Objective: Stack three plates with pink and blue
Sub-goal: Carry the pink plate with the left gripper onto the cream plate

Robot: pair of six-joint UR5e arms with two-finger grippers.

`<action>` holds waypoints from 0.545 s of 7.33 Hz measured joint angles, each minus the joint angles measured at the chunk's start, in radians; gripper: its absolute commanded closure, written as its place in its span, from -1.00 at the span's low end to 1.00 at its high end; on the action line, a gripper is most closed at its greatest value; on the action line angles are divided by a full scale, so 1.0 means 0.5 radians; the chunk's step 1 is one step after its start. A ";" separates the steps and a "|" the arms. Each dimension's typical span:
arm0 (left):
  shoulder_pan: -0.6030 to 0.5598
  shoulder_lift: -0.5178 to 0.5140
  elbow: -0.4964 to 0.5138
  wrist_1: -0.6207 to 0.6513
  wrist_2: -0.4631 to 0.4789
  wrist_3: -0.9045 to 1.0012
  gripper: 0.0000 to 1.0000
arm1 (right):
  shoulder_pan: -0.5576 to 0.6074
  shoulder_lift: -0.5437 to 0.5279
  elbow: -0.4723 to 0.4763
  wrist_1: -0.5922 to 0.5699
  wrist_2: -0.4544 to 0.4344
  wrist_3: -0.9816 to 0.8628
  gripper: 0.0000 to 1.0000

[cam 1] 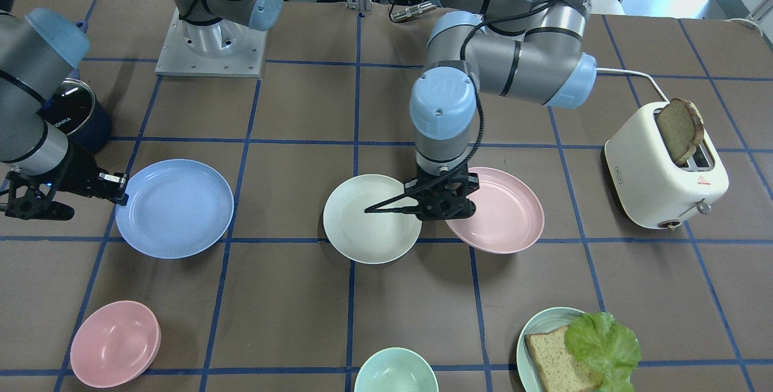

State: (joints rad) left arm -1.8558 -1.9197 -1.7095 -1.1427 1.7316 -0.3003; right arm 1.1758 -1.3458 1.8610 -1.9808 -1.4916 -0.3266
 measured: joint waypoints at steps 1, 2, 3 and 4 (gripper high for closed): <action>-0.147 -0.089 0.141 -0.014 -0.007 -0.114 1.00 | 0.011 0.030 -0.103 0.064 0.001 0.001 1.00; -0.264 -0.185 0.288 -0.045 -0.028 -0.211 1.00 | 0.029 0.048 -0.168 0.111 0.004 0.006 1.00; -0.344 -0.272 0.418 -0.101 -0.061 -0.289 1.00 | 0.060 0.056 -0.212 0.151 0.012 0.014 1.00; -0.400 -0.343 0.517 -0.173 -0.080 -0.328 1.00 | 0.088 0.064 -0.250 0.193 0.025 0.022 1.00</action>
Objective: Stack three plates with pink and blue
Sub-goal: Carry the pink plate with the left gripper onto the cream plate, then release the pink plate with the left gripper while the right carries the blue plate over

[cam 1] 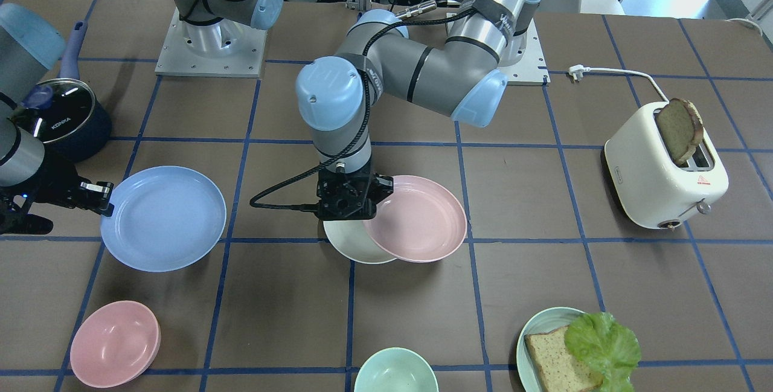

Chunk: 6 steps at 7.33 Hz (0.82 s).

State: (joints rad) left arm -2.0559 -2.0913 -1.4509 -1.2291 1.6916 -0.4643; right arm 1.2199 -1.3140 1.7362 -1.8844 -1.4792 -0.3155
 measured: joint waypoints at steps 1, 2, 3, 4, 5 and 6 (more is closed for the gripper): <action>-0.042 -0.054 0.055 -0.060 -0.011 -0.018 1.00 | 0.013 0.007 -0.023 0.023 0.005 0.006 1.00; -0.068 -0.094 0.078 -0.095 -0.017 -0.025 1.00 | 0.018 0.011 -0.032 0.033 0.004 0.009 1.00; -0.081 -0.133 0.087 -0.111 -0.019 -0.027 1.00 | 0.021 0.010 -0.037 0.037 0.002 0.012 1.00; -0.088 -0.164 0.091 -0.118 -0.022 -0.028 -0.98 | 0.023 0.008 -0.037 0.042 0.004 0.023 1.00; -0.094 -0.179 0.093 -0.118 -0.032 -0.028 -1.00 | 0.028 0.005 -0.038 0.054 0.008 0.043 1.00; -0.094 -0.179 0.098 -0.118 -0.055 -0.027 -1.00 | 0.036 0.000 -0.040 0.069 0.009 0.065 1.00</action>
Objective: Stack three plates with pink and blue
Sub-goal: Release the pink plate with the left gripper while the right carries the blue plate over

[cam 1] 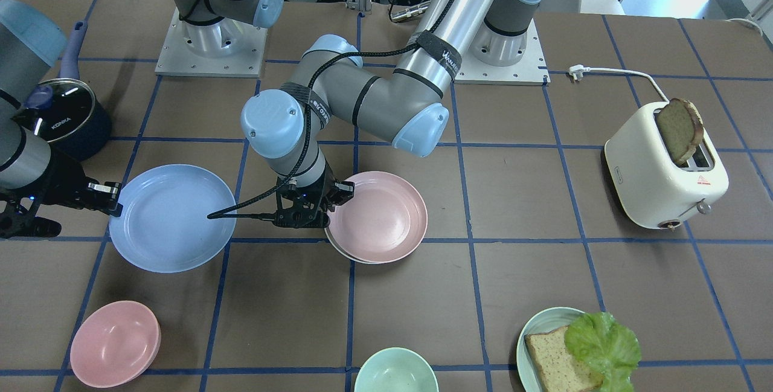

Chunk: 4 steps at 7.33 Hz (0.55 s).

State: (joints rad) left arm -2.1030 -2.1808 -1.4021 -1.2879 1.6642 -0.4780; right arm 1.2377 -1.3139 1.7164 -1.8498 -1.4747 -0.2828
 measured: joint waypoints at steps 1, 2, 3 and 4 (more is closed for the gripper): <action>0.012 0.021 0.011 -0.008 -0.023 0.009 -1.00 | 0.018 -0.004 0.002 0.007 0.001 0.035 1.00; 0.051 0.054 0.029 -0.036 -0.050 0.055 -1.00 | 0.049 -0.007 0.004 0.009 0.000 0.087 1.00; 0.135 0.101 0.057 -0.104 -0.112 0.170 -1.00 | 0.095 -0.016 0.008 0.012 0.000 0.176 1.00; 0.245 0.164 0.092 -0.206 -0.176 0.321 -1.00 | 0.172 -0.030 0.019 0.014 0.003 0.294 1.00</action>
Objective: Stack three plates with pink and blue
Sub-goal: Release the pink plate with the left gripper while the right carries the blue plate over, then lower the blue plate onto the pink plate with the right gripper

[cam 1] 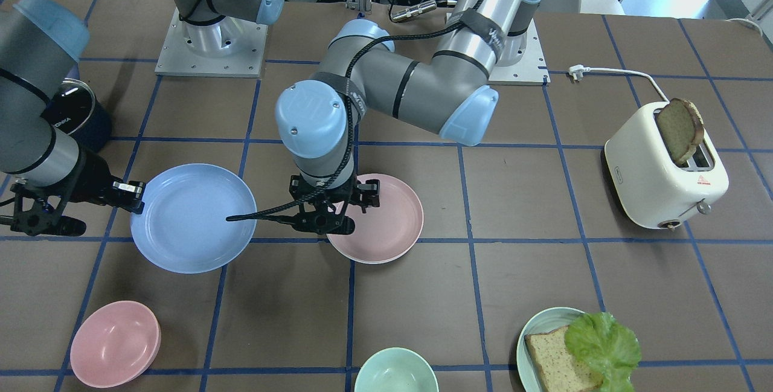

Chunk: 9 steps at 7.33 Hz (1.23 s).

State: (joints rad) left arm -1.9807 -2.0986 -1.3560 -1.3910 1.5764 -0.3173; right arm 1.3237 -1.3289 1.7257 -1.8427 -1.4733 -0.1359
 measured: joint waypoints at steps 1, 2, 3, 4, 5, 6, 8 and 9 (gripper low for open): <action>0.124 0.080 0.029 -0.104 -0.014 0.127 -1.00 | 0.106 -0.010 0.022 -0.006 0.007 0.118 1.00; 0.261 0.171 0.037 -0.171 0.007 0.189 -1.00 | 0.222 -0.015 0.047 -0.019 0.040 0.246 1.00; 0.390 0.266 0.031 -0.244 0.019 0.216 -1.00 | 0.349 -0.015 0.061 -0.040 0.122 0.437 1.00; 0.490 0.376 0.023 -0.353 0.023 0.228 -1.00 | 0.492 -0.005 0.072 -0.101 0.197 0.662 1.00; 0.551 0.491 0.014 -0.446 0.028 0.233 -1.00 | 0.658 0.022 0.096 -0.241 0.221 0.868 1.00; 0.577 0.601 0.004 -0.498 0.033 0.234 -1.00 | 0.795 0.054 0.140 -0.410 0.222 1.020 1.00; 0.591 0.783 -0.074 -0.510 0.030 0.239 -1.00 | 0.926 0.105 0.282 -0.725 0.226 1.211 1.00; 0.601 0.839 -0.167 -0.433 0.026 0.261 -1.00 | 0.949 0.128 0.351 -0.850 0.227 1.270 0.36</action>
State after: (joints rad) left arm -1.6801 -1.6793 -1.4397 -1.6075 1.5894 -0.1870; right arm 1.7982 -1.2651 1.9011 -2.2675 -1.3598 0.4993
